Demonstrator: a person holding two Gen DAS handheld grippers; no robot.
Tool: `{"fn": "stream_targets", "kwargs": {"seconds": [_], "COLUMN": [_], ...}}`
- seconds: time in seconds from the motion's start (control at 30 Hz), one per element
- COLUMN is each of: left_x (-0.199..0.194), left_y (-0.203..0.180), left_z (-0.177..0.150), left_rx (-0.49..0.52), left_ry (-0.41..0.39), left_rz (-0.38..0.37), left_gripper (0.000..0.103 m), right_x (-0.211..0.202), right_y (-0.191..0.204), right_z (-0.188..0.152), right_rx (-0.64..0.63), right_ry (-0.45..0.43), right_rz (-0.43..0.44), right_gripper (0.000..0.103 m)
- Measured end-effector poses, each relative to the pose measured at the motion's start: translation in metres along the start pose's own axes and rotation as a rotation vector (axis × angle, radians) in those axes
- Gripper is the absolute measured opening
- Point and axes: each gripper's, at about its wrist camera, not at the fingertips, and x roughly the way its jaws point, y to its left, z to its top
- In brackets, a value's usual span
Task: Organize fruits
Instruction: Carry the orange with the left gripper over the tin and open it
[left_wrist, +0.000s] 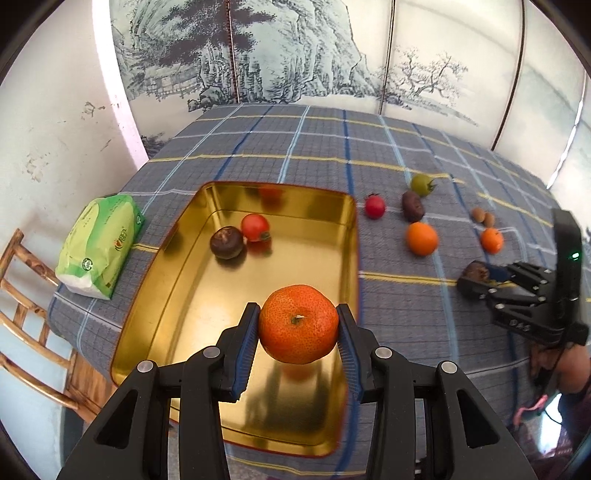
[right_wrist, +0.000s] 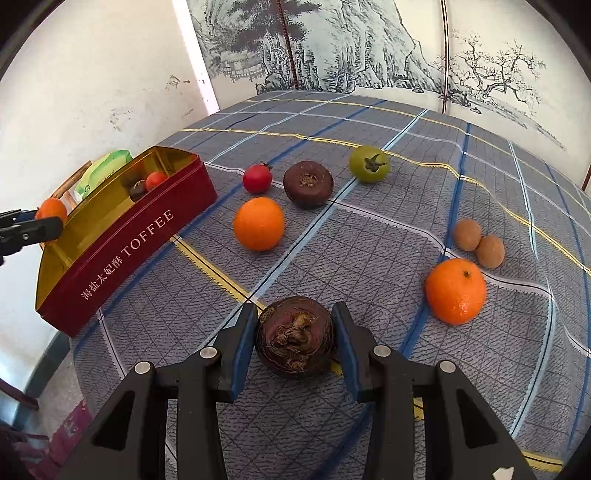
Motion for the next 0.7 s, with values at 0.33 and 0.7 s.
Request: {"fn": "stream_targets", "kwargs": {"seconds": [0.33,0.7], "left_x": [0.037,0.065], "left_y": [0.029,0.051], "left_z": [0.004,0.011], "left_rx": [0.042,0.057], "left_ry": [0.043,0.08], "left_rz": [0.092,0.137], "left_gripper": [0.042,0.042], "right_x": [0.001,0.001], "right_y": [0.001,0.001], "right_z": [0.0,0.0], "right_rx": [-0.003,-0.004], "right_ry": [0.001,0.001], "right_rz": [-0.003,-0.004], "right_gripper": [0.039,0.039]}}
